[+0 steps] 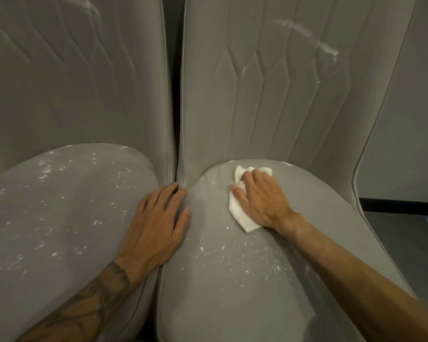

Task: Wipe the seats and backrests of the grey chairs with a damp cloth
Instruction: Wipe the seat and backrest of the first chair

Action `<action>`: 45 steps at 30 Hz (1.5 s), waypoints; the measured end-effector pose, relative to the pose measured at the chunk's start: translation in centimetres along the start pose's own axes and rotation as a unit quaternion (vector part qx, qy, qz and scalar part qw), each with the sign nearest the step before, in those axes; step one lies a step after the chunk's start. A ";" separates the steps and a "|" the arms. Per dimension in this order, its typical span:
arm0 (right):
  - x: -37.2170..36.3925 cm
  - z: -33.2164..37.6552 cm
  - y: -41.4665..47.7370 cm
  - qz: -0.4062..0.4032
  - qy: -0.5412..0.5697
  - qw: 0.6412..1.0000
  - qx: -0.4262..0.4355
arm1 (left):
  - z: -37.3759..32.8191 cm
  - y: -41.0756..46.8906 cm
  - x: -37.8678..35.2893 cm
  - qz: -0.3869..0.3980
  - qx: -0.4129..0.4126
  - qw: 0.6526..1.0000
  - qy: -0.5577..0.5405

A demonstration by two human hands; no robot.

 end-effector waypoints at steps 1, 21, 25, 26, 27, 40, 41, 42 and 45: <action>0.2 0.5 -0.9 -0.039 0.018 0.998 0.041 | 0.0 0.0 0.0 0.002 0.001 1.000 0.002; 0.3 2.4 1.4 -0.025 0.019 0.998 0.046 | 0.2 -0.1 -0.4 -0.005 -0.004 1.000 0.004; 0.4 2.9 -0.3 -0.029 0.053 0.989 0.137 | 0.2 -0.1 -0.3 -0.007 -0.004 1.000 0.011; 0.5 2.1 0.7 -0.017 0.040 0.993 0.110 | 0.1 -0.1 -0.2 -0.007 -0.003 1.000 0.011; 0.5 1.5 1.9 -0.015 0.028 0.998 0.061 | 0.1 -0.1 -0.2 -0.008 -0.003 1.000 0.012; 0.7 5.9 2.9 -0.014 0.012 0.999 0.044 | -0.1 0.0 0.1 -0.028 -0.021 0.999 0.025; 0.9 7.6 1.7 -0.026 0.040 0.995 0.087 | -0.1 0.0 0.1 -0.029 -0.021 0.999 0.025; 0.9 9.0 0.2 -0.032 0.074 0.988 0.128 | -0.1 0.0 0.1 -0.030 -0.021 0.999 0.023; 1.2 8.4 -1.5 -0.017 0.114 0.979 0.171 | -0.1 -0.1 0.1 -0.029 -0.023 0.999 0.021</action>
Point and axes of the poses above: each hand's wrist, its own y-axis towards the middle knuckle, its own x-axis out of the back of the hand, z = x × y, the point moved 6 cm from there along y, towards the middle knuckle, and after that the axes turned 12 degrees about -x, right-handed, at the moved point
